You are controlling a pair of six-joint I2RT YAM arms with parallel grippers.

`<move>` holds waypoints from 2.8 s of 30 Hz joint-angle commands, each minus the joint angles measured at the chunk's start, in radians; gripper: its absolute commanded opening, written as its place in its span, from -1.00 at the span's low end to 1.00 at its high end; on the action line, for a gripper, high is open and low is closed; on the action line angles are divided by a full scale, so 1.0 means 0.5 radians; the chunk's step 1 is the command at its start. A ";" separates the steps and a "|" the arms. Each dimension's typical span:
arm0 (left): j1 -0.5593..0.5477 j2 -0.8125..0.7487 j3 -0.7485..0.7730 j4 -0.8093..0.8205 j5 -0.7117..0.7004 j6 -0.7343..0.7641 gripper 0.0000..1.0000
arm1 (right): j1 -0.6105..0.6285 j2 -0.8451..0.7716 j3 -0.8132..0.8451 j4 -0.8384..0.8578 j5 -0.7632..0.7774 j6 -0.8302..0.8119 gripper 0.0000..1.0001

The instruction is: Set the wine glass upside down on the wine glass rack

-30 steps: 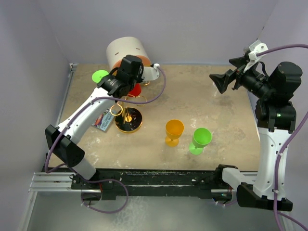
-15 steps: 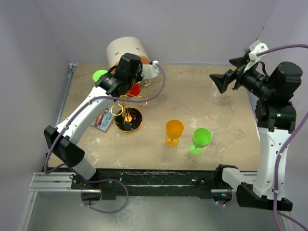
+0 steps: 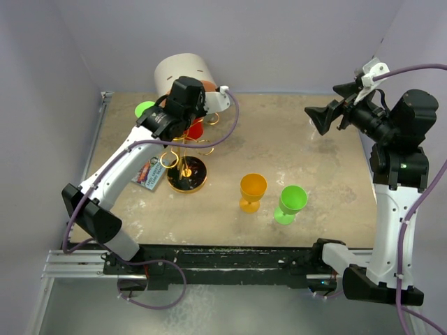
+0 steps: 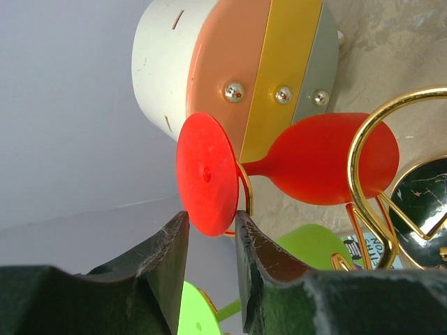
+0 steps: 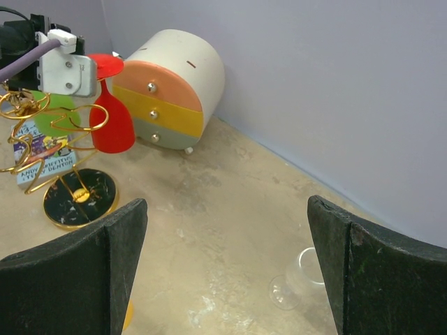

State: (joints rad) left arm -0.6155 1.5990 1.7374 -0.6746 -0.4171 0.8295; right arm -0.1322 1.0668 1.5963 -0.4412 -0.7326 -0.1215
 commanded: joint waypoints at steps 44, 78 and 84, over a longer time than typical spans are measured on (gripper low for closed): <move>0.398 -0.647 0.170 -0.304 1.166 -0.835 0.99 | 0.495 0.120 -0.385 -0.743 0.284 -0.655 0.92; 1.231 -0.789 0.028 -0.055 1.236 -1.149 0.99 | 1.365 0.644 -0.769 -0.472 0.771 -0.607 -0.30; 1.242 -0.804 0.013 -0.031 1.206 -1.162 0.99 | 1.371 0.649 -0.763 -0.499 0.806 -0.629 -0.53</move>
State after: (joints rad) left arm -0.0067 1.2274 1.7519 -0.7605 0.2001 0.2714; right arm 0.5488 1.3949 1.2091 -0.6636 -0.3485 -0.4187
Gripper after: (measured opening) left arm 0.992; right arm 0.251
